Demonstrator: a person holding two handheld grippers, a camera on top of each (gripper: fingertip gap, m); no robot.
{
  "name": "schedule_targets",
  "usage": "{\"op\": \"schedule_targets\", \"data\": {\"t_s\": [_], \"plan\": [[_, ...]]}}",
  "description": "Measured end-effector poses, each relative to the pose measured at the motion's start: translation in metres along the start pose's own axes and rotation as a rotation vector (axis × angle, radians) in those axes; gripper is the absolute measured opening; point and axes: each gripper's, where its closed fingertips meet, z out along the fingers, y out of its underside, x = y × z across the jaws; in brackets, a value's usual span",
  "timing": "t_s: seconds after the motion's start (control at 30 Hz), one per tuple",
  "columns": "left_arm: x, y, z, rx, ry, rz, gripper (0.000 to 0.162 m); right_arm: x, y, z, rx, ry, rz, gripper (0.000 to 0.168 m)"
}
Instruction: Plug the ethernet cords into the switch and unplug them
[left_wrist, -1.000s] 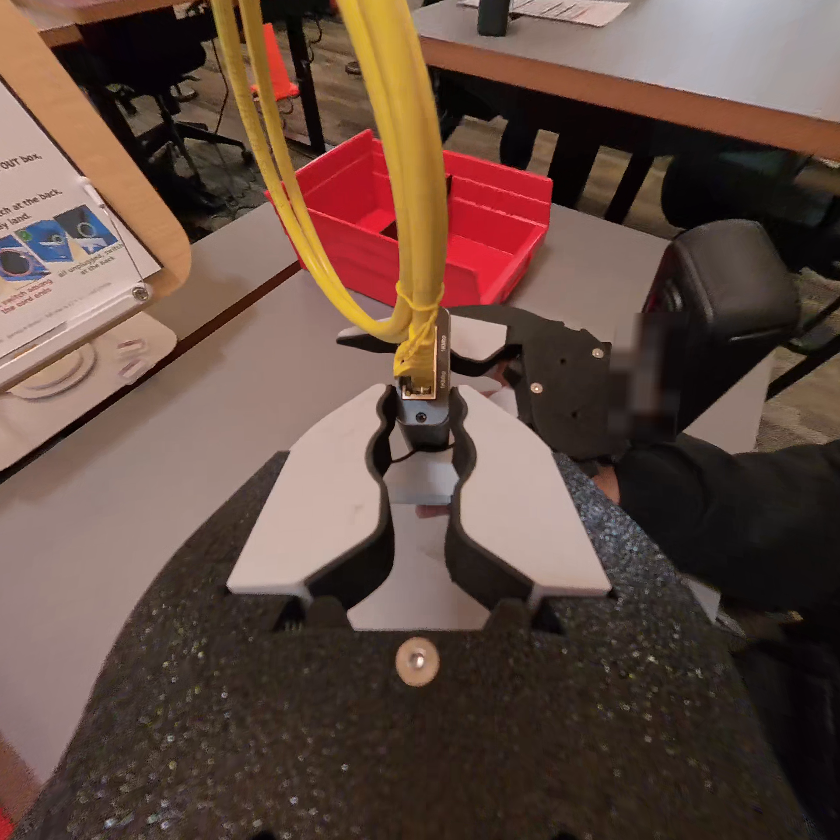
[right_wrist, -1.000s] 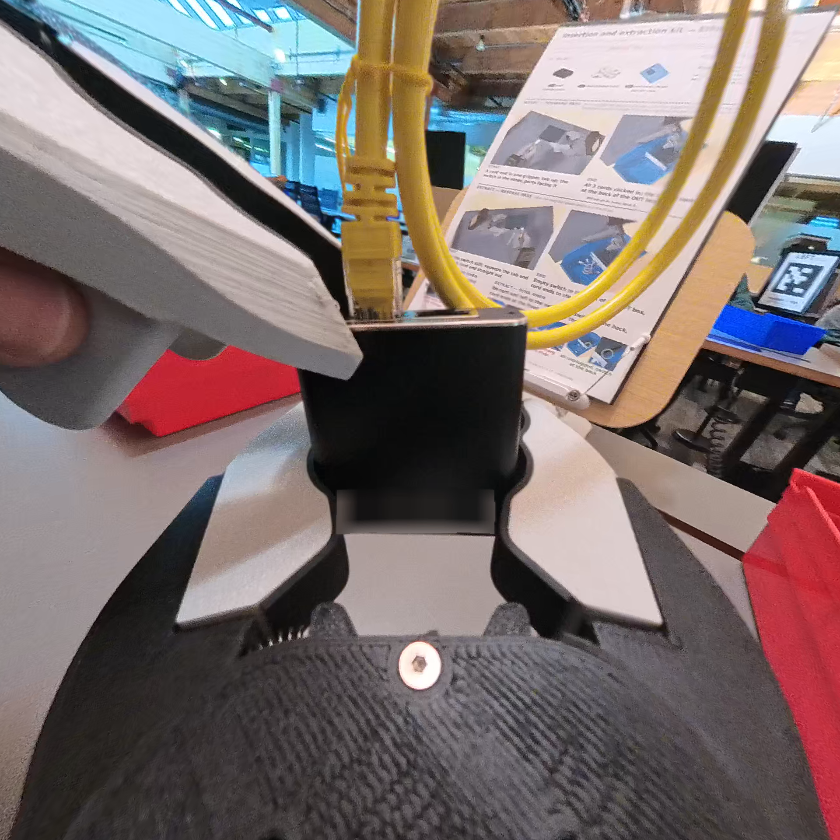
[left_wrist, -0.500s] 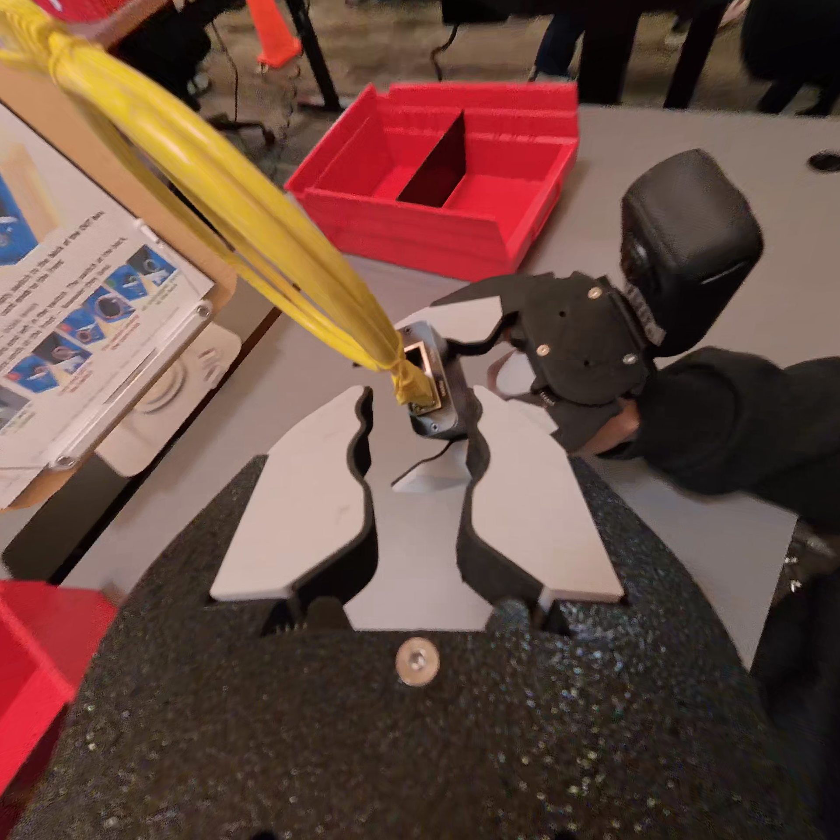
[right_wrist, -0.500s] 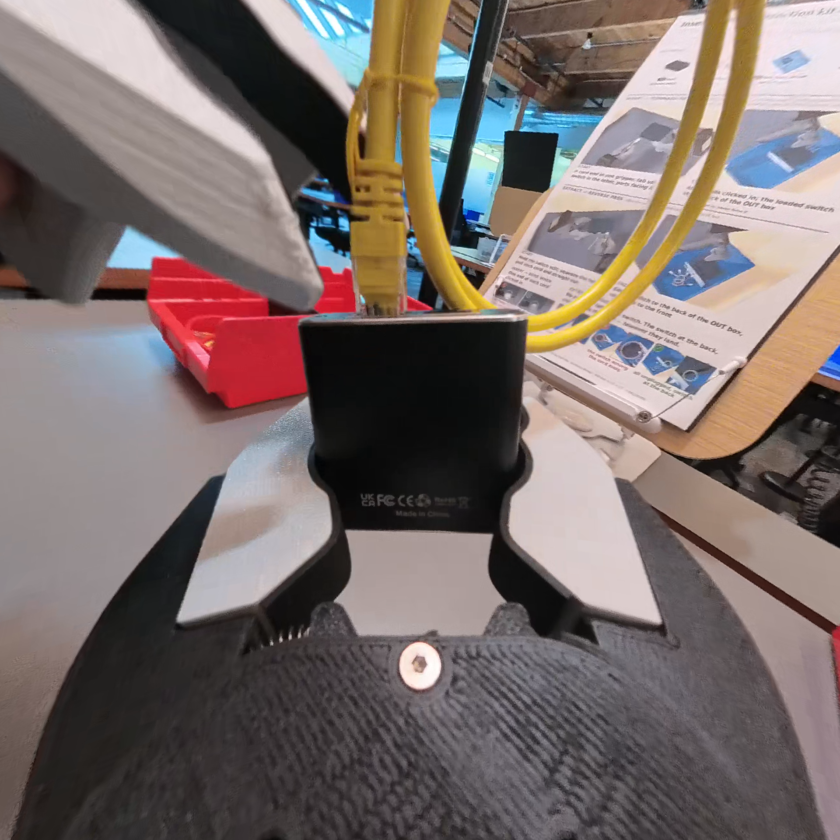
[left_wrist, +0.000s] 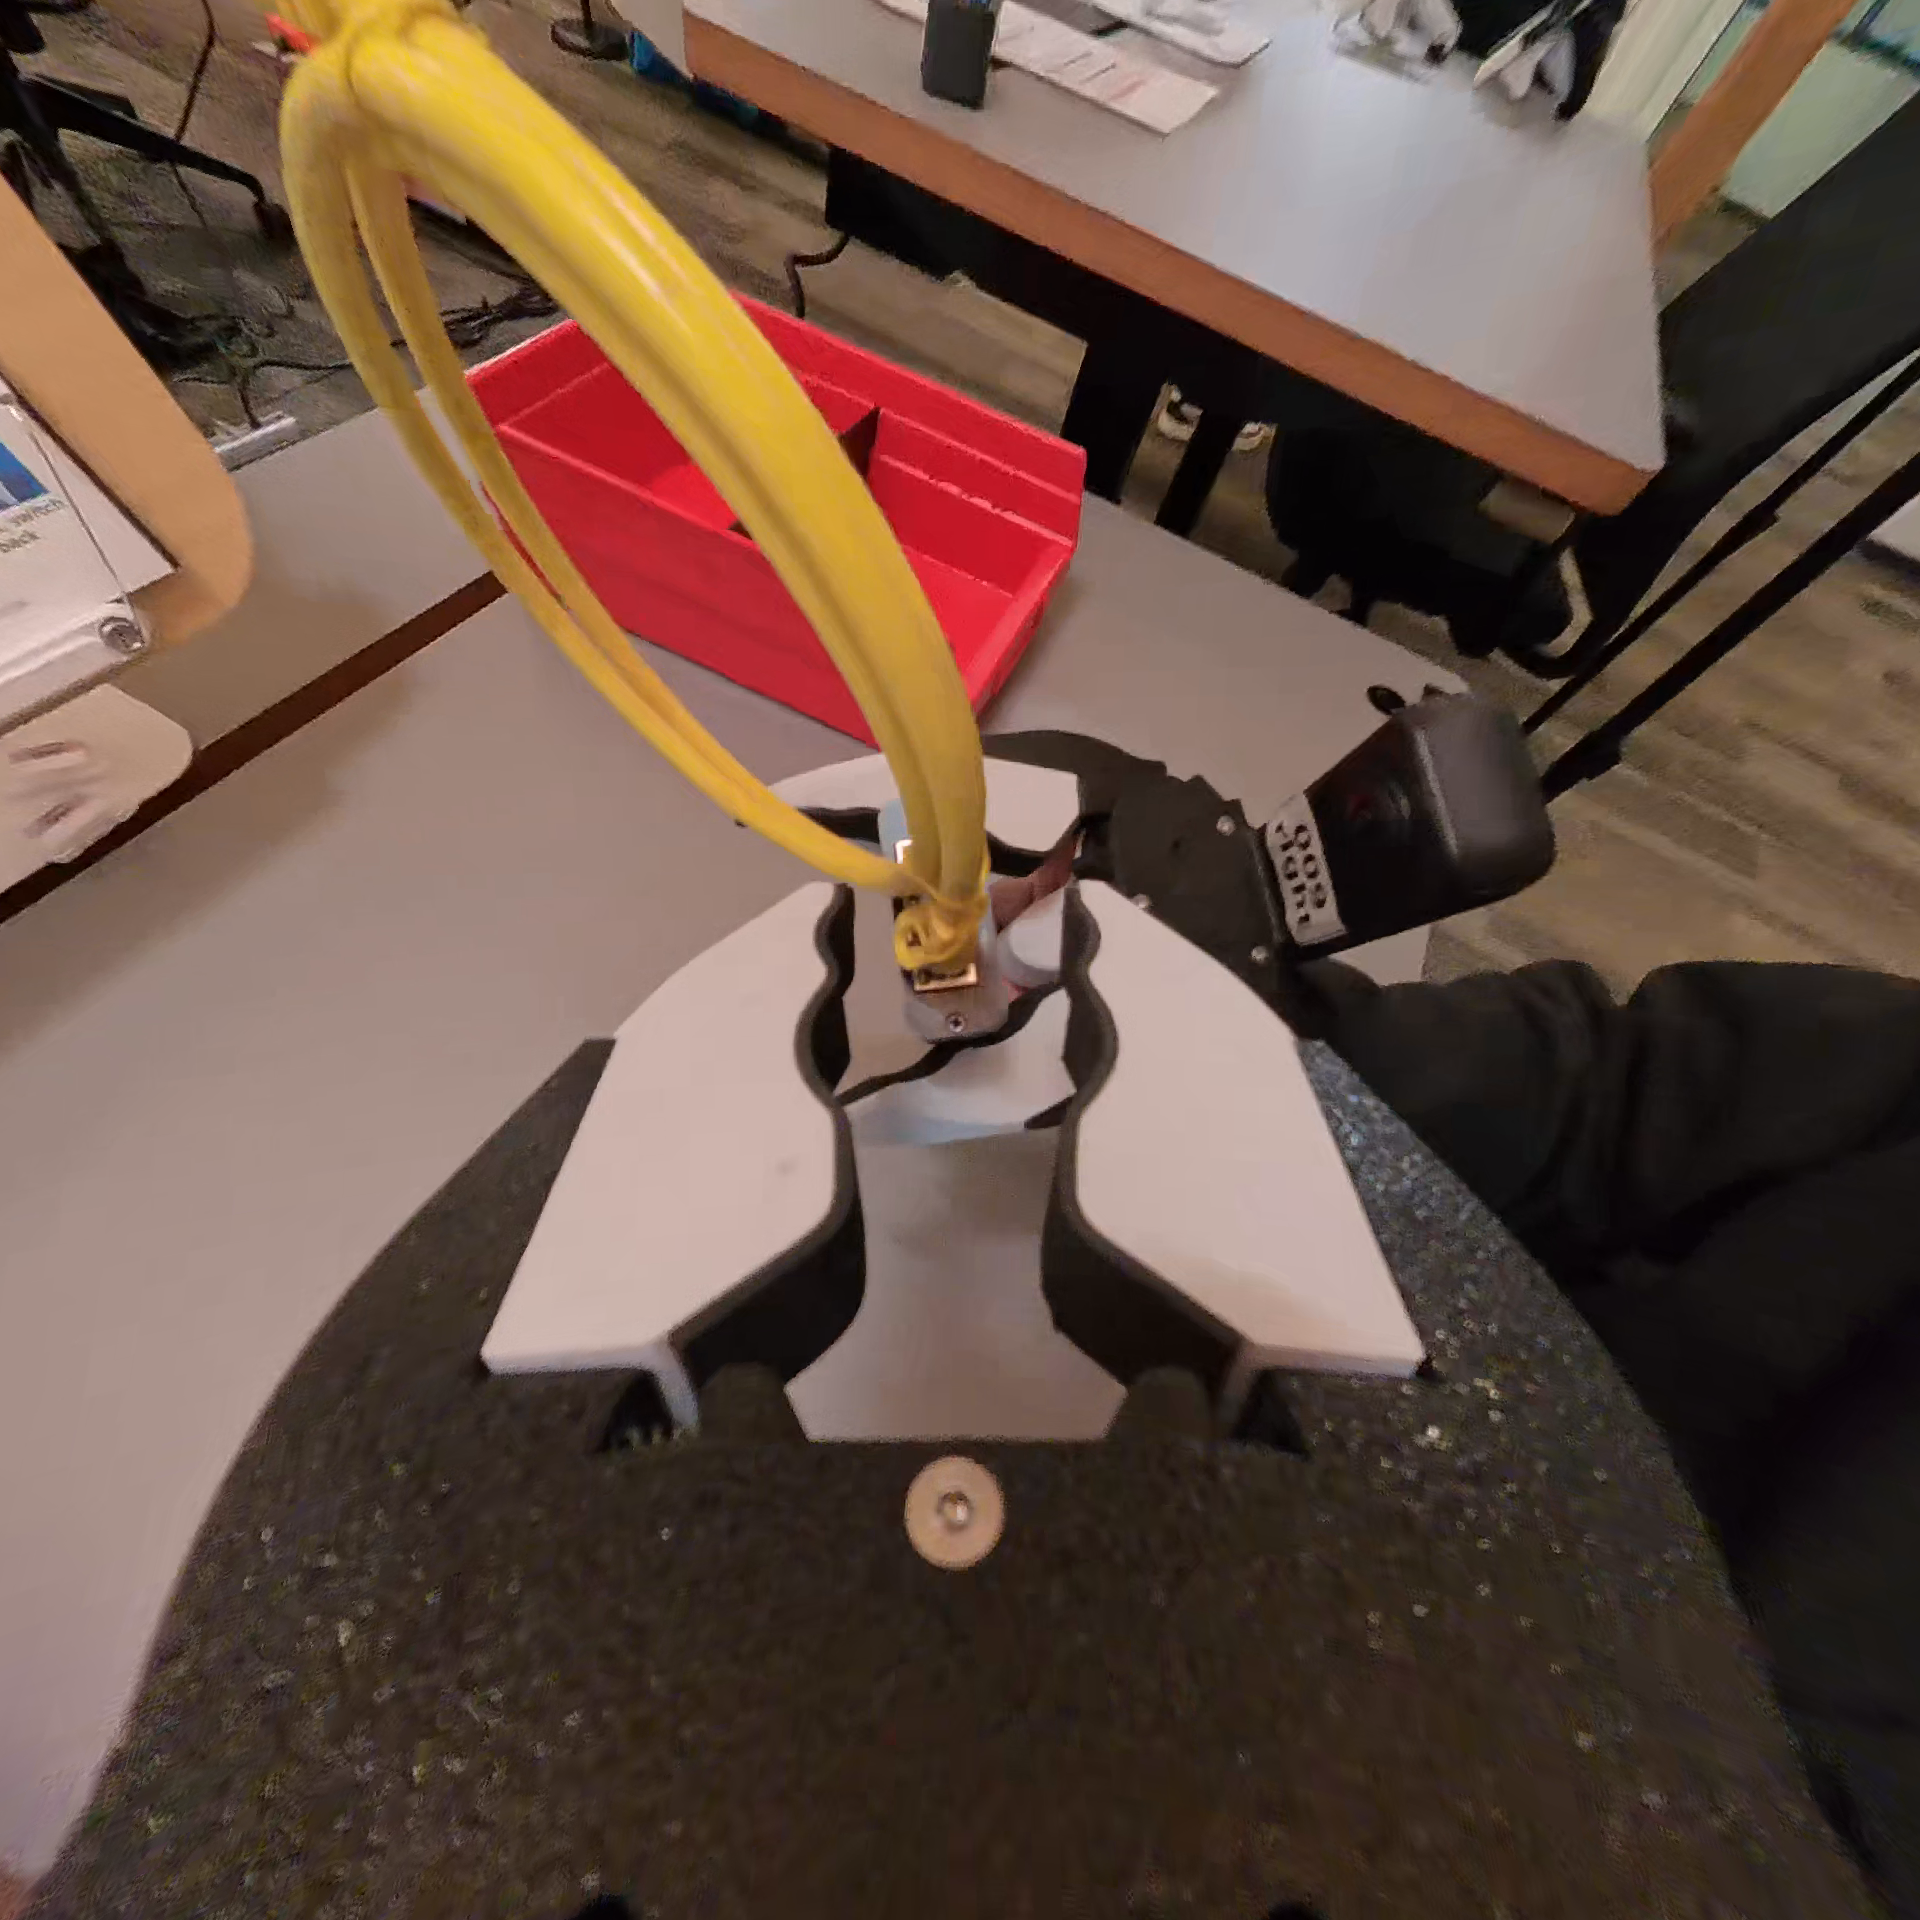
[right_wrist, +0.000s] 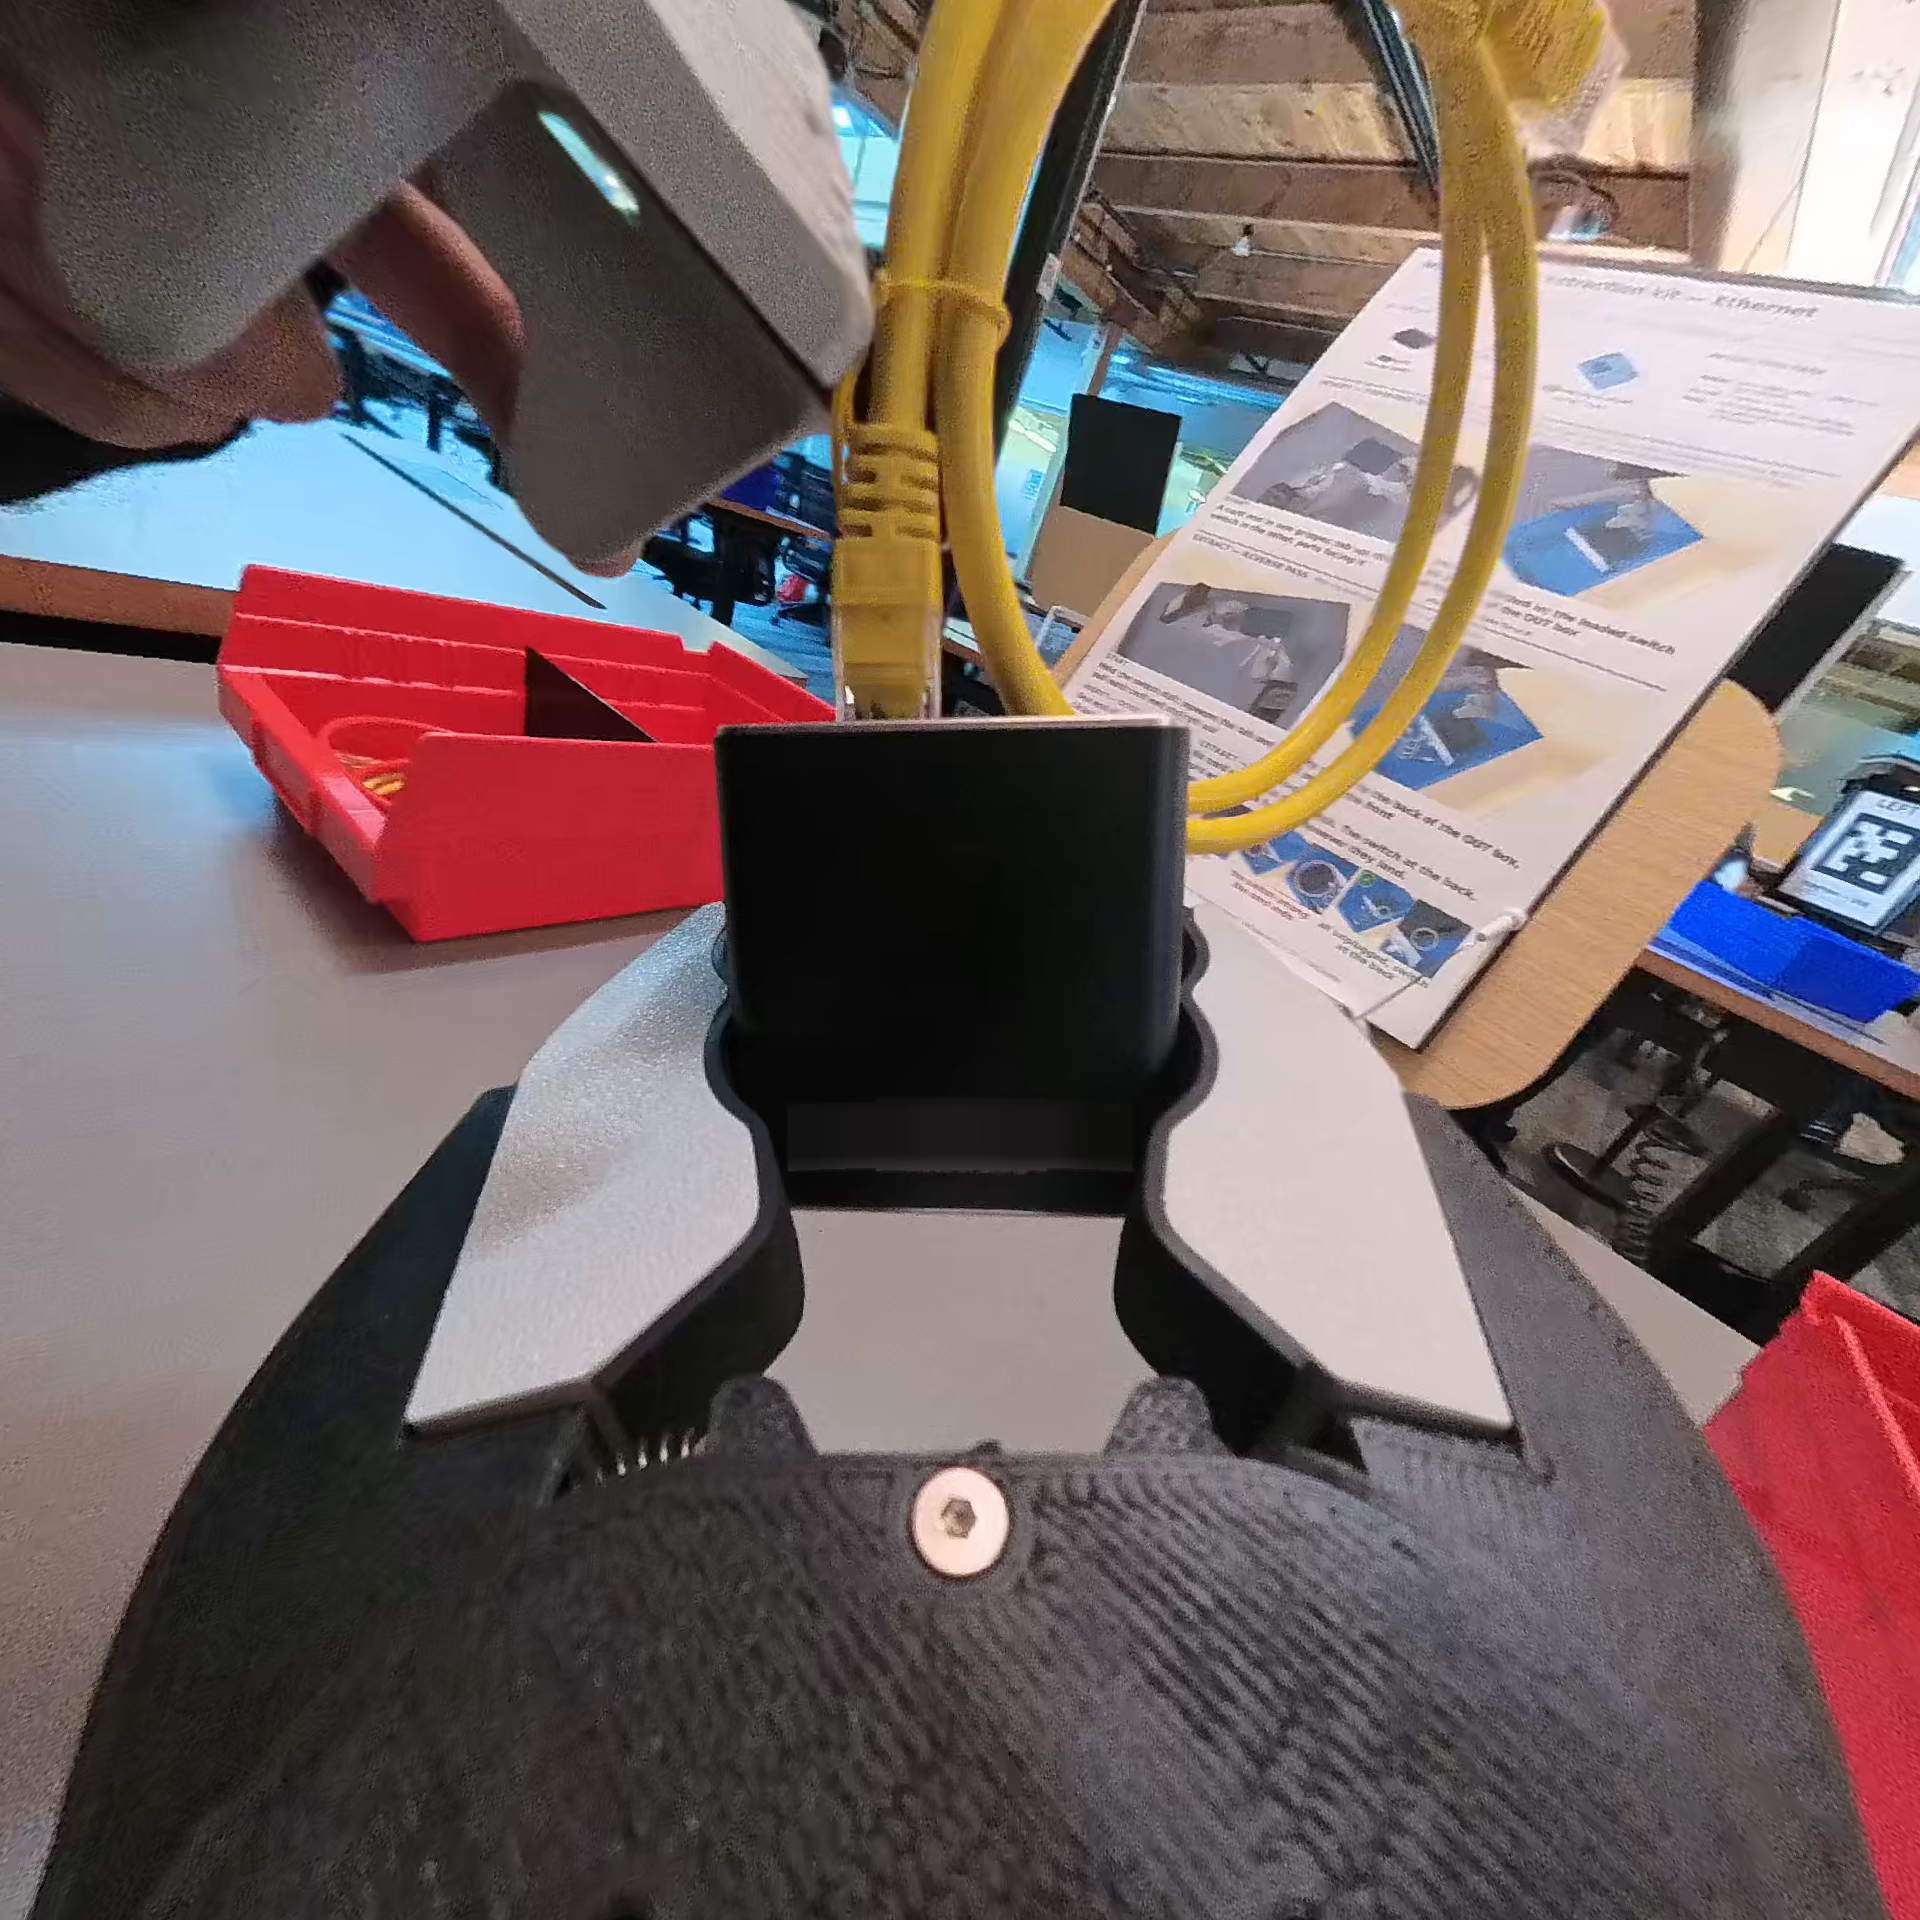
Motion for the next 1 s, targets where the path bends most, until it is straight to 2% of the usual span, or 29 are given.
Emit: {"op": "schedule_targets", "data": {"t_s": [0.1,0.2,0.33,0.43,0.5,0.83,1.0], "plan": [[-0.003,0.011,0.005,-0.073,-0.03,0.029,0.043,-0.005,-0.002,0.001,0.002,-0.023,0.01,0.077],[0.007,0.02,0.015,-0.111,0.015,0.028,0.049,-0.008,-0.002,0.001,-0.003,-0.042,0.005,0.078],[0.009,0.023,0.018,-0.13,-0.001,0.066,0.049,-0.008,-0.002,0.001,0.011,-0.057,0.048,0.077],[0.003,0.017,0.009,-0.12,-0.046,0.079,0.043,-0.002,-0.003,-0.001,0.028,-0.04,0.064,0.078],[0.001,0.012,0.002,-0.107,-0.056,0.081,0.029,0.001,-0.003,-0.002,0.03,-0.028,0.054,0.077],[0.0,0.01,0.0,-0.183,-0.063,0.096,0.014,-0.002,-0.005,-0.001,-0.002,0.016,-0.067,0.078],[-0.001,0.012,0.001,-0.235,-0.08,0.12,0.012,0.002,-0.004,-0.002,-0.021,0.04,-0.105,0.078]]}}
